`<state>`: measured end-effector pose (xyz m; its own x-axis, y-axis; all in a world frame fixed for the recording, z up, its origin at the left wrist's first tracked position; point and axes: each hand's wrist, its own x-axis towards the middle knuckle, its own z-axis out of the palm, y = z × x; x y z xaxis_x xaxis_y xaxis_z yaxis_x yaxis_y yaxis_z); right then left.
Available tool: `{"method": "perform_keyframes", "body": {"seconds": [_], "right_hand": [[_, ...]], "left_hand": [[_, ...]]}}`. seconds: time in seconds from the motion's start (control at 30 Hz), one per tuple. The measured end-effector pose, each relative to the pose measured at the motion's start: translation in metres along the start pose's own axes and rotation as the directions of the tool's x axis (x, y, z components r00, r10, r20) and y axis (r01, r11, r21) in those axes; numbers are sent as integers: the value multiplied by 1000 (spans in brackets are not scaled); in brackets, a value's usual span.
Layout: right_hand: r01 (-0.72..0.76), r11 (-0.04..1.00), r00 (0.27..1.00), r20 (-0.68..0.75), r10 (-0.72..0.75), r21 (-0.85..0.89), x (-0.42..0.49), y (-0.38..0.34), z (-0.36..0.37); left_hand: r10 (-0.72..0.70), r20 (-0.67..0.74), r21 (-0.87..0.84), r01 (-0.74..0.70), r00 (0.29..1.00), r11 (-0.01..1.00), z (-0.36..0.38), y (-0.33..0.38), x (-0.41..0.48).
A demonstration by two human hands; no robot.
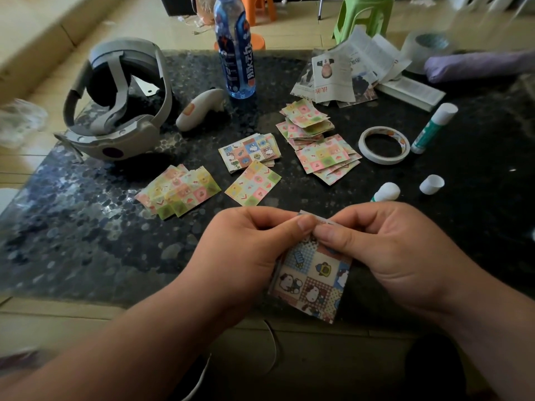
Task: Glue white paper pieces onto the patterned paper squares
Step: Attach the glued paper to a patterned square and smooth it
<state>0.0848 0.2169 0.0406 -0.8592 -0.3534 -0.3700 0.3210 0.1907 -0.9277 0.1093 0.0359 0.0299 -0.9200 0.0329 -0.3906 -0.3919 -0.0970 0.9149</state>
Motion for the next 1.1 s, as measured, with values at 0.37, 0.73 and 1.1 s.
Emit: {"method": "perform_keyframes", "body": {"seconds": [0.37, 0.73, 1.1], "right_hand": [[0, 999, 1000, -17, 1, 43, 0, 1, 2], [28, 999, 999, -22, -28, 19, 4, 4, 2], [-43, 980, 996, -63, 57, 194, 5, 3, -3]], "left_hand": [[7, -16, -92, -8, 1000, 996, 4, -2, -1], [-9, -15, -115, 7, 1000, 993, 5, -4, -1], [5, 106, -111, 7, 994, 994, 0, 1, 2]]}}
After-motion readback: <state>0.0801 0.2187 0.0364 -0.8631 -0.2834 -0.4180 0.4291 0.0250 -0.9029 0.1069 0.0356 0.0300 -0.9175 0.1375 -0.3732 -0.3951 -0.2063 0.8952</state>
